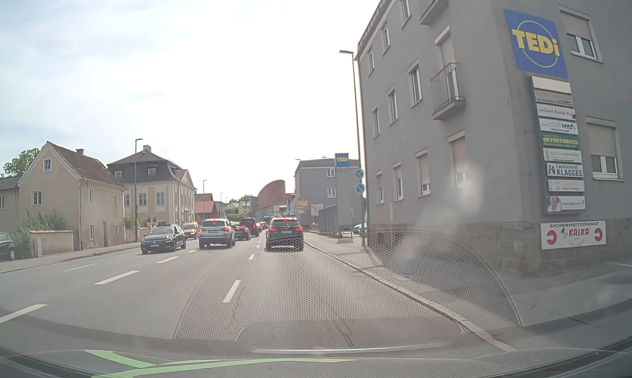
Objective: Follow the waypoints while adhering to traffic rules and regulations
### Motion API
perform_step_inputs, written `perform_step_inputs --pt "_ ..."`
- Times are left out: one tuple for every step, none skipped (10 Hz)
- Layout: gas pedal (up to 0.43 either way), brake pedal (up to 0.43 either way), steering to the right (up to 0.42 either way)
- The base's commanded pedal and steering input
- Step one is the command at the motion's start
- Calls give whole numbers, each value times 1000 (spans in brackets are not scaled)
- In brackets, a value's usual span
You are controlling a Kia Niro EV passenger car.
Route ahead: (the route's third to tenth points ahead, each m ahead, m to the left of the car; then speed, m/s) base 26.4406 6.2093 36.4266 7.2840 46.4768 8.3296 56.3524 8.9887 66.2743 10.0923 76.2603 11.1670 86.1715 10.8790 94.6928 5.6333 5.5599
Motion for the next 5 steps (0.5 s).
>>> perform_step_inputs --pt "0 0 -31" --pt "0 0 -33" --pt "0 0 -35" --pt "0 0 -35" --pt "0 6 -35"
